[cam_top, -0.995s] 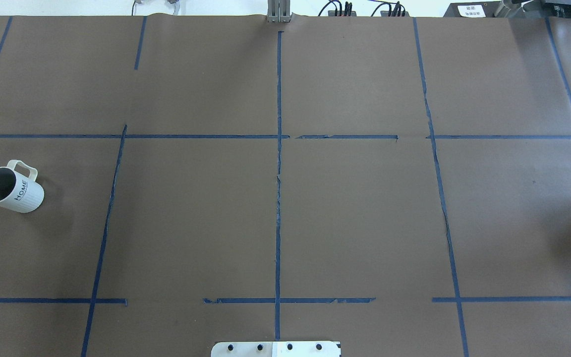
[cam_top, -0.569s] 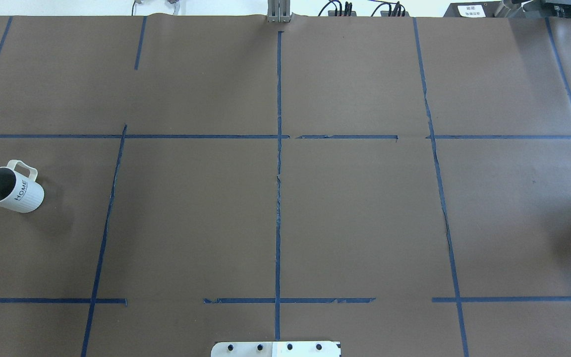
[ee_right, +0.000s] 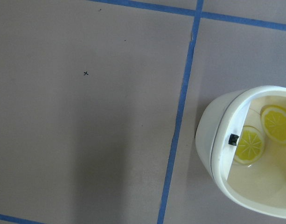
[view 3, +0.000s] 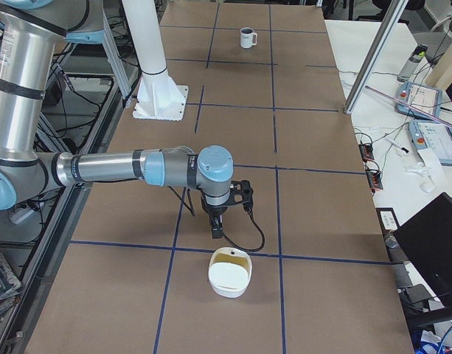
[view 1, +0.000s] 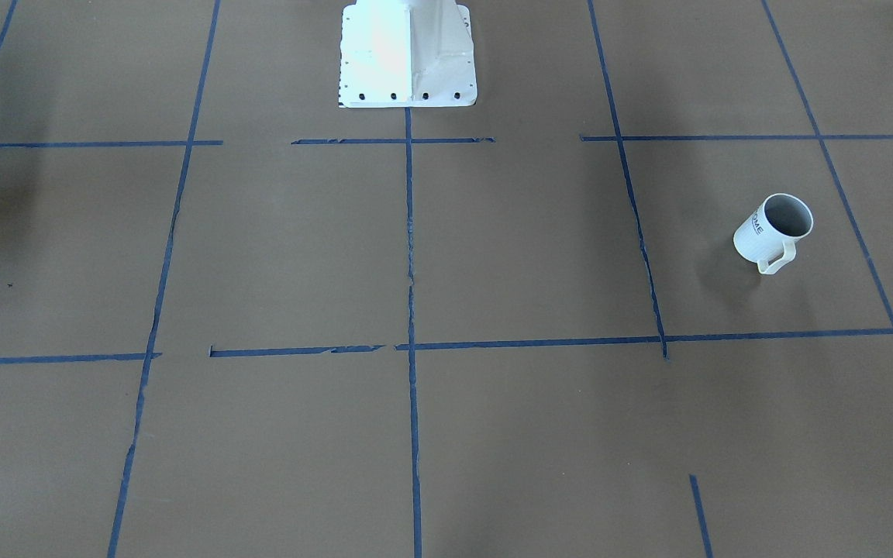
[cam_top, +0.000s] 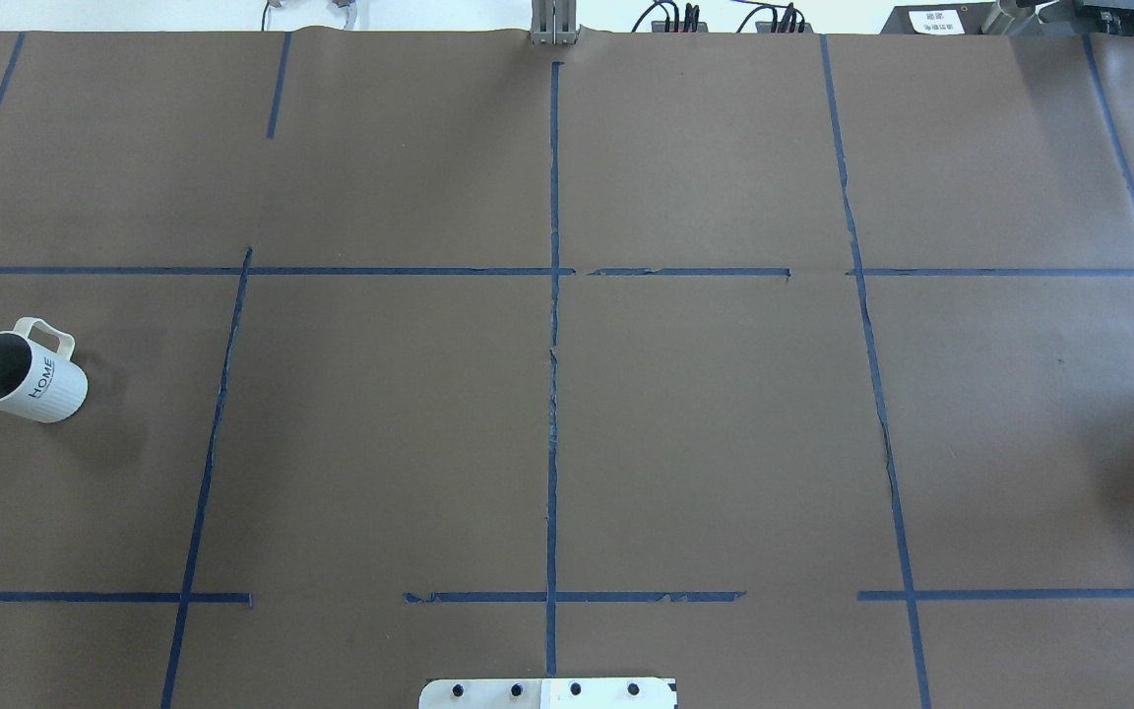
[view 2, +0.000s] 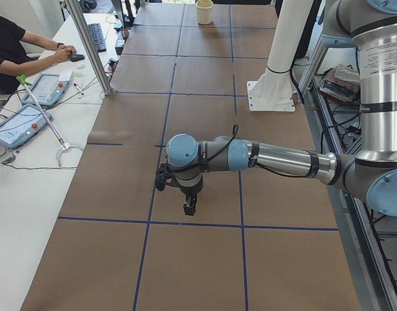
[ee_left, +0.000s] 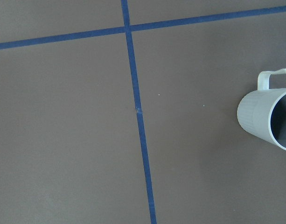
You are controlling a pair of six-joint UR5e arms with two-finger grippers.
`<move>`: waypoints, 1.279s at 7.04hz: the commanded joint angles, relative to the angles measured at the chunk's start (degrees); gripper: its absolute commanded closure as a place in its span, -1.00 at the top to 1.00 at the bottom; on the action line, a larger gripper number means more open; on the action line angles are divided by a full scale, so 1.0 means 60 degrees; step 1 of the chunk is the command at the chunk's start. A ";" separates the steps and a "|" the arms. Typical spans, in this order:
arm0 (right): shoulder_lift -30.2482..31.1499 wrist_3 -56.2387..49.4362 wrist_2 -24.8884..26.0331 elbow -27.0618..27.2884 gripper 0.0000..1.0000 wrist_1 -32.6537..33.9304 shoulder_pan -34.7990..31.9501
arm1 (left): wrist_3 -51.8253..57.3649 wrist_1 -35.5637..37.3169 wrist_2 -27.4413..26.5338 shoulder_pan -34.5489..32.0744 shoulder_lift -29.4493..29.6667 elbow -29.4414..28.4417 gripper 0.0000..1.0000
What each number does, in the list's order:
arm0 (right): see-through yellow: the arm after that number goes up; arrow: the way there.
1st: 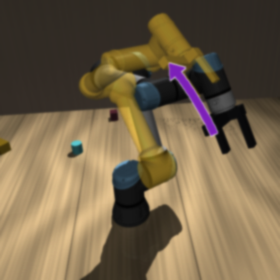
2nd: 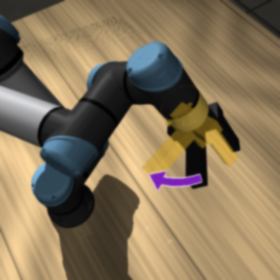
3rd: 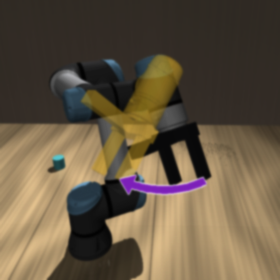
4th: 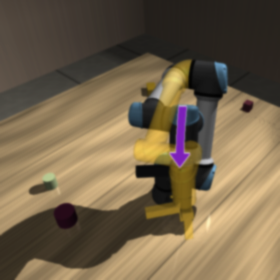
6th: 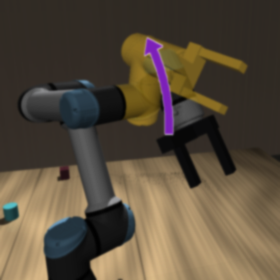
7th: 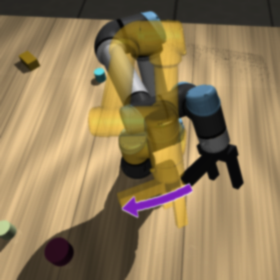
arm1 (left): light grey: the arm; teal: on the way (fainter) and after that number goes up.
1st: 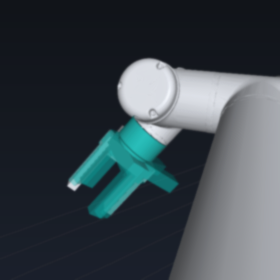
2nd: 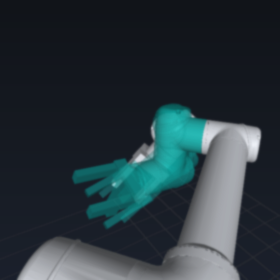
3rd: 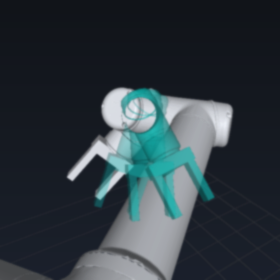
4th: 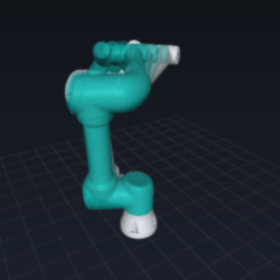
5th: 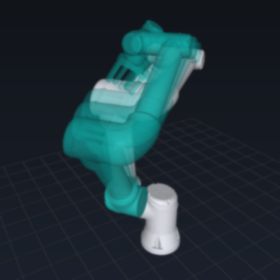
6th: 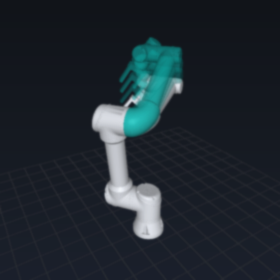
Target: Left arm hands cup to right arm to dump lemon
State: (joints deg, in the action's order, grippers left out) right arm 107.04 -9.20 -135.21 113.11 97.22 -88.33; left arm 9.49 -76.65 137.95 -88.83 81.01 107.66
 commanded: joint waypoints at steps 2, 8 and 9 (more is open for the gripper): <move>0.0032 -0.0107 -0.0185 -0.0174 1.00 -0.0090 0.0000 | -0.0014 -0.0056 0.0108 0.0011 -0.0305 0.0192 1.00; 0.0134 -0.0005 -0.0287 -0.0189 1.00 -0.0075 0.0000 | 0.0059 -0.0086 0.0108 0.0070 -0.0202 0.0191 1.00; 0.0134 -0.0005 -0.0287 -0.0189 1.00 -0.0075 0.0000 | 0.0030 -0.0086 0.0123 0.0084 -0.0202 0.0249 1.00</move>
State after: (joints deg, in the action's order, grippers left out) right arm 107.85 -9.20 -136.87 111.99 96.74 -88.33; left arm 9.86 -77.12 138.62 -88.38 79.80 108.92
